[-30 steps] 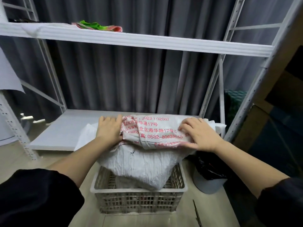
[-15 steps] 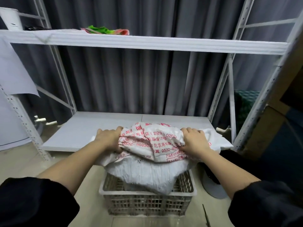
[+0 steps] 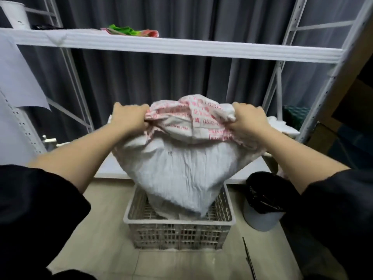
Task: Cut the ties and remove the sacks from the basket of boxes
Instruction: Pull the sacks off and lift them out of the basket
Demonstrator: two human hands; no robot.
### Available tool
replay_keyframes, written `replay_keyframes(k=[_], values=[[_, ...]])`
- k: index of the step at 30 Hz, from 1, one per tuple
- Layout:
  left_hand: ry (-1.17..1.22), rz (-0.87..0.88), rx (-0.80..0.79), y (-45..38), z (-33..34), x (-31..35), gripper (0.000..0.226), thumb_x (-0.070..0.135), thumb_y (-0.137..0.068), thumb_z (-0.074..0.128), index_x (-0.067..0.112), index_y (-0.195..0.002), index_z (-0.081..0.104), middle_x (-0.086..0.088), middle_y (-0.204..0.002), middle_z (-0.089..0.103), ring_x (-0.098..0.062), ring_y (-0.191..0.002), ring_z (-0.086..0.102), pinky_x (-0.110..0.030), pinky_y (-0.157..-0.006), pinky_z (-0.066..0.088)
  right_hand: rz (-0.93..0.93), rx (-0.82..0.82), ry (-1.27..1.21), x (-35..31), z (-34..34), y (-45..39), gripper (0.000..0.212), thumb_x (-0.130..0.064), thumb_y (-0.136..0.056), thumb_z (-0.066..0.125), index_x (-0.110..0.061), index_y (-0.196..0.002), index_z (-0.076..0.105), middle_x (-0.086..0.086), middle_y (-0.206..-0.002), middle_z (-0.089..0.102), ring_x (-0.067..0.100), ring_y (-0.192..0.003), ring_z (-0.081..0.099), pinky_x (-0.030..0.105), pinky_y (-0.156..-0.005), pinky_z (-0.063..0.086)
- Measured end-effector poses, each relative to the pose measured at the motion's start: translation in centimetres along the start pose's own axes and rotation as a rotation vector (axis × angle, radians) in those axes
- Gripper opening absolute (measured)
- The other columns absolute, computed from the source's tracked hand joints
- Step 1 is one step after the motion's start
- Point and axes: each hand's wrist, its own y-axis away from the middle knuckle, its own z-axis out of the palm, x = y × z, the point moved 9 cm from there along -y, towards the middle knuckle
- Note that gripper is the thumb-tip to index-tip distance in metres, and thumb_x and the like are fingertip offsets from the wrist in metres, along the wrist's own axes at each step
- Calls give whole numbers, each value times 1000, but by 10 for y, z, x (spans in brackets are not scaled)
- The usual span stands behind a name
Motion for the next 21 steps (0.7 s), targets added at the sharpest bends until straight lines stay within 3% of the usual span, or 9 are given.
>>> replay_keyframes(k=[2, 5, 8, 12, 16, 17, 19, 21], values=[[12, -69, 207, -2, -27, -8, 31, 36, -83, 56, 17, -108, 51, -12, -107, 63, -35, -98, 61, -43, -84, 35, 57, 167, -1, 4, -24, -4, 30, -34, -82, 55, -13, -102, 50, 11, -103, 61, 36, -95, 56, 42, -73, 35], [-18, -12, 53, -7, -19, -8, 37, 41, -86, 54, 17, -113, 48, -13, -114, 62, -33, -104, 60, -44, -90, 36, -48, 139, 69, -8, -32, -12, 35, -38, -85, 56, -9, -104, 51, 13, -103, 61, 36, -96, 56, 43, -77, 36], [-43, -25, 218, -12, -49, -21, 36, 41, -85, 55, 14, -108, 49, -16, -108, 63, -35, -98, 61, -42, -84, 35, 10, 292, 75, -5, -49, -13, 30, -29, -79, 61, -9, -100, 52, 13, -97, 60, 36, -90, 54, 39, -68, 30], [-43, 7, -12, -9, -19, -18, 33, 40, -86, 54, 17, -107, 46, -12, -111, 63, -32, -101, 60, -43, -87, 36, -90, 197, 117, -21, -32, -12, 27, -29, -81, 61, -9, -97, 51, 12, -96, 60, 35, -90, 54, 41, -72, 34], [-95, -27, 377, -7, -70, -23, 39, 34, -80, 65, 10, -107, 50, -18, -103, 61, -37, -90, 59, -42, -77, 34, 82, 426, 70, 0, -67, -9, 38, -27, -73, 67, -11, -103, 53, 11, -98, 58, 34, -89, 52, 40, -71, 32], [-79, -39, 346, -6, -66, -23, 40, 34, -80, 65, 10, -109, 50, -18, -104, 60, -37, -92, 59, -42, -79, 34, 75, 372, 70, -2, -57, -8, 40, -30, -73, 67, -11, -104, 52, 11, -99, 58, 34, -90, 52, 40, -72, 32], [-46, -35, 91, -6, -27, -17, 44, 42, -82, 61, 14, -114, 47, -14, -112, 59, -34, -101, 59, -42, -87, 35, -34, 172, 87, -14, -23, -6, 40, -37, -78, 64, -10, -104, 50, 12, -101, 58, 34, -93, 53, 42, -74, 35], [-40, -45, -92, -3, 4, -16, 44, 49, -83, 57, 18, -112, 47, -9, -113, 59, -31, -103, 60, -42, -91, 35, -100, 138, 107, -18, -7, -1, 34, -36, -80, 62, -10, -99, 51, 10, -96, 59, 33, -89, 54, 41, -72, 37]])
